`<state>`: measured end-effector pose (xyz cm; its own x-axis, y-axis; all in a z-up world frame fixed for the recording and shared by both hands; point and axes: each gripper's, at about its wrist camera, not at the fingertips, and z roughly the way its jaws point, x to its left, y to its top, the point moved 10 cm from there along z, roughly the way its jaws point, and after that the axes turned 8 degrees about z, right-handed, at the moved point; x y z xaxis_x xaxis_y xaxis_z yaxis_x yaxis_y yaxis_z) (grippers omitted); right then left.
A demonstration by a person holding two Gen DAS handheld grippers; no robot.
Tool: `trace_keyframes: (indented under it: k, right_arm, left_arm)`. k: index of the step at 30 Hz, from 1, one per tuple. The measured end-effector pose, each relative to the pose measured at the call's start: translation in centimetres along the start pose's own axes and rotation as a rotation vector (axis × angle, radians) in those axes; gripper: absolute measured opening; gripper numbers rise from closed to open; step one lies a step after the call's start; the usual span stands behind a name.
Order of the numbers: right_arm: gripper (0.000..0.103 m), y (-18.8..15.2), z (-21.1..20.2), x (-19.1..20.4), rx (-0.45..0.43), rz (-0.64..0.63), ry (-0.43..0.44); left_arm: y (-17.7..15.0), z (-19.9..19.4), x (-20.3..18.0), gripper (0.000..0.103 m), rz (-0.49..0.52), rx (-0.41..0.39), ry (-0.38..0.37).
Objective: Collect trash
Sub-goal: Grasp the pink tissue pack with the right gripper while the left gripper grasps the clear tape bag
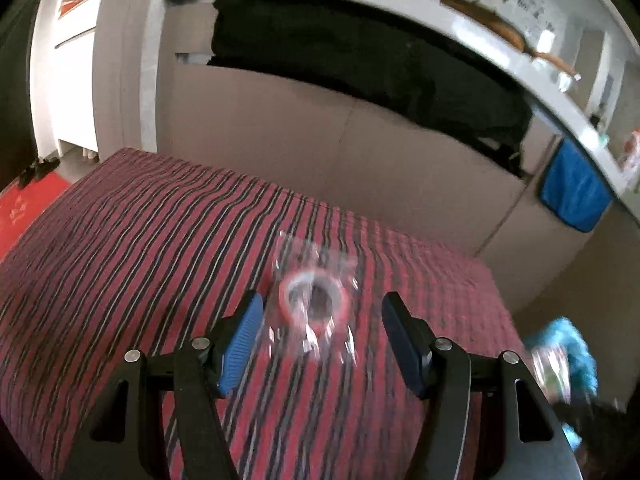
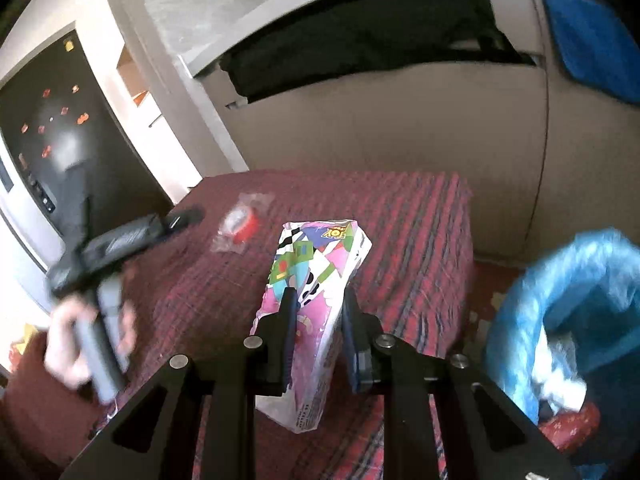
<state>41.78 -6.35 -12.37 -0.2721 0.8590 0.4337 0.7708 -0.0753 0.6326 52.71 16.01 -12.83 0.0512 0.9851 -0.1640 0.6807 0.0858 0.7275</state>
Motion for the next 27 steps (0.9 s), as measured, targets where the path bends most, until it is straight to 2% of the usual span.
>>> trace_keyframes:
  k: [2,6,7,10,13,17,22,27]
  right_arm:
    - [0.019,-1.0,-0.1,-0.7,0.017,0.011,0.013]
    - [0.02,-2.2,0.3,-1.3,0.027,0.008,0.027]
    - [0.02,-2.3,0.3,-1.4,0.024,0.003,0.031]
    - [0.02,-2.6,0.3,-1.3,0.017,-0.003,0.037]
    - [0.021,-2.9,0.5,-1.1,0.013,-0.013,0.036]
    - [0.021,-3.4,0.6,-0.8,0.012,-0.025,0.03]
    - [0.021,-3.6,0.4,-0.6,0.015,-0.022,0.022]
    - [0.021,-3.8,-0.4,-0.2,0.01,-0.035,0.001]
  left_arm:
    - [0.5,2.2,0.8,0.062,-0.022,0.034,0.018]
    - [-0.3,4.1,1.1,0.062,-0.061,0.089,-0.011]
    - [-0.6,4.3,0.8,0.062,-0.043,0.096,-0.006]
    - [-1.4,4.9,-0.3,0.063,0.083,0.104,0.076]
    - [-1.4,4.8,-0.7,0.063,0.114,0.093,0.127]
    - [-1.8,5.2,-0.9,0.062,0.161,0.118,0.18]
    - [-2.0,4.2,-1.2,0.055,0.18,0.1,0.195]
    - [-2.9,1.3,-2.5,0.053,0.195,0.06,0.154]
